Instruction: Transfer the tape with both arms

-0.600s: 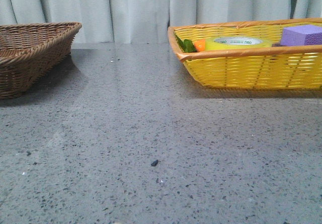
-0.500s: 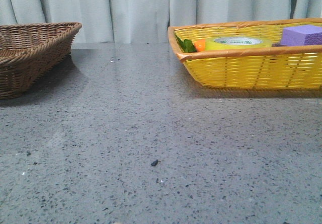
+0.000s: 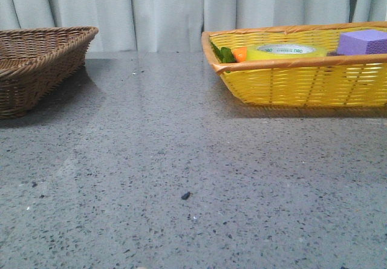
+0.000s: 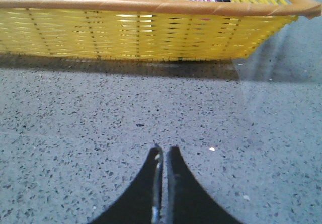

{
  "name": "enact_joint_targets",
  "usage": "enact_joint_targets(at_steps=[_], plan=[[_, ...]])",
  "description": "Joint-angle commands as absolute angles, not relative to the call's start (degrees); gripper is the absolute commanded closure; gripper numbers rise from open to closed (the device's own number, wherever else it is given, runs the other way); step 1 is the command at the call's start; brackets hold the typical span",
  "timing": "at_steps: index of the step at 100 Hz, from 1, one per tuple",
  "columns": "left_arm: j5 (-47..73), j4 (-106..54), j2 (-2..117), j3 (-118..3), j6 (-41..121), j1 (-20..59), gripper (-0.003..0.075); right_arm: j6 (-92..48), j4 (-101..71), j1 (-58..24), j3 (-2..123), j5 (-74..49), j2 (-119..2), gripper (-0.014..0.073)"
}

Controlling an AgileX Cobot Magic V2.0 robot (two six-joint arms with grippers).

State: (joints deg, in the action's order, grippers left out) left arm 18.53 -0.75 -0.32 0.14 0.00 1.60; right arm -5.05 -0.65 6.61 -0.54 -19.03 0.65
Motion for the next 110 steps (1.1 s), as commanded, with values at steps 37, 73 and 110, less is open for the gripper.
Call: enact_joint_targets(at_steps=[37,73,110], plan=[[14.41,-0.81,-2.02,0.75,-0.65,1.50,0.0741,-5.03,0.00,6.85,-1.78,-18.15,1.74,0.0668],[11.63,-0.67,-2.02,0.75,-0.65,1.50,0.0741,-5.03,0.00,6.85,-1.78,-18.15,1.74,0.0668],[11.53,-1.50,-2.02,0.75,-0.65,1.50,0.0741,-5.03,0.00,6.85,-1.78,-18.06,1.74,0.0668]])
